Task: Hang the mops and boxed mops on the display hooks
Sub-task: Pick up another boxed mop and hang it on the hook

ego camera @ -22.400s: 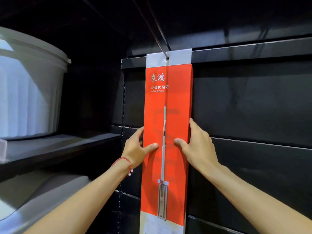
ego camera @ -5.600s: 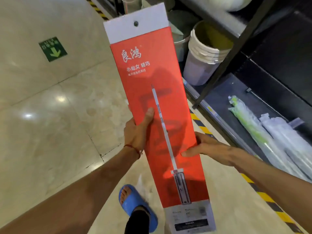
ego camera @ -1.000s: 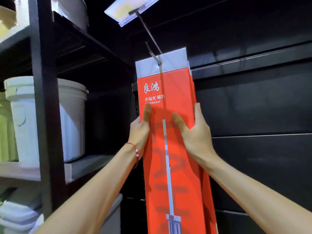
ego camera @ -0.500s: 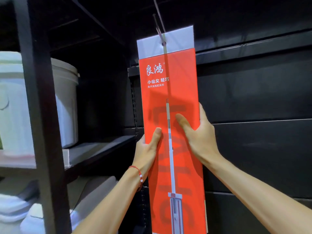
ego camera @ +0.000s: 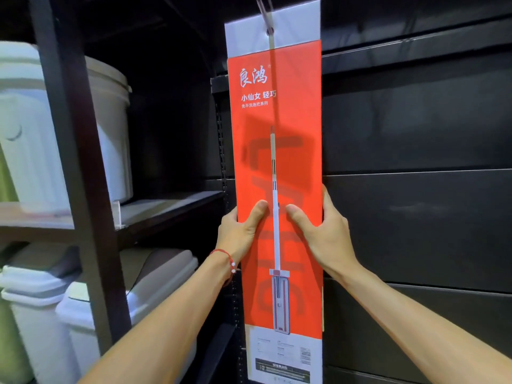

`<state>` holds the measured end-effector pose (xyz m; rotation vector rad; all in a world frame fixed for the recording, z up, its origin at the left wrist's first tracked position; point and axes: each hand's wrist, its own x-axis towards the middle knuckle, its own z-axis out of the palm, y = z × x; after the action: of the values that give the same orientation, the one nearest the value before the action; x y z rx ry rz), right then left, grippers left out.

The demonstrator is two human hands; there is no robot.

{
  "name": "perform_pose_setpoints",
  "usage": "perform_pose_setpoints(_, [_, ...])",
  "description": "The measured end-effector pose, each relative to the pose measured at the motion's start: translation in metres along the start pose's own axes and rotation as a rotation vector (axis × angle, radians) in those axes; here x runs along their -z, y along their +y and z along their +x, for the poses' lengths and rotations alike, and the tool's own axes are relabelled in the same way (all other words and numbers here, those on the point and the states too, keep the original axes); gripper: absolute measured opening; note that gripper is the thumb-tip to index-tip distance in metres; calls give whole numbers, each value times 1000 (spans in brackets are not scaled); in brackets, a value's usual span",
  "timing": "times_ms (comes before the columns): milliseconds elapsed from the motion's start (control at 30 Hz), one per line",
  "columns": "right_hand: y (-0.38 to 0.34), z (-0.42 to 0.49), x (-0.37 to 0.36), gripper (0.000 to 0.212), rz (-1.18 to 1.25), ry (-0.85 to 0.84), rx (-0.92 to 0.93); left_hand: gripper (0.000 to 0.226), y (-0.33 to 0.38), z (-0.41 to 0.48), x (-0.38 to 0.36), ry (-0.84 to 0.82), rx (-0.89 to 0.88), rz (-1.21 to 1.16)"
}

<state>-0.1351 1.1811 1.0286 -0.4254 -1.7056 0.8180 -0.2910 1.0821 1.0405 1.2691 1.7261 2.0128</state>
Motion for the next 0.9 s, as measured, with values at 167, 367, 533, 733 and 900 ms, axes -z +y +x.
perform_pose_setpoints(167, [12, -5, 6, 110, 21, -92, -37, 76, -8, -20, -4, 7, -21, 83])
perform_pose_setpoints(367, [33, -34, 19, 123, -90, -211, -39, 45, -66, -65, -2, -71, 36, 178])
perform_pose_setpoints(533, [35, -63, 29, 114, -269, -254, -51, 114, -61, -83, -4, 83, 46, 306])
perform_pose_setpoints(733, [-4, -103, 41, 92, -665, -98, 157, 95, -17, -125, -1, 183, -259, 862])
perform_pose_setpoints(900, [-27, -149, 53, 76, -825, -45, 303, 53, 5, -176, 23, 27, -391, 1215])
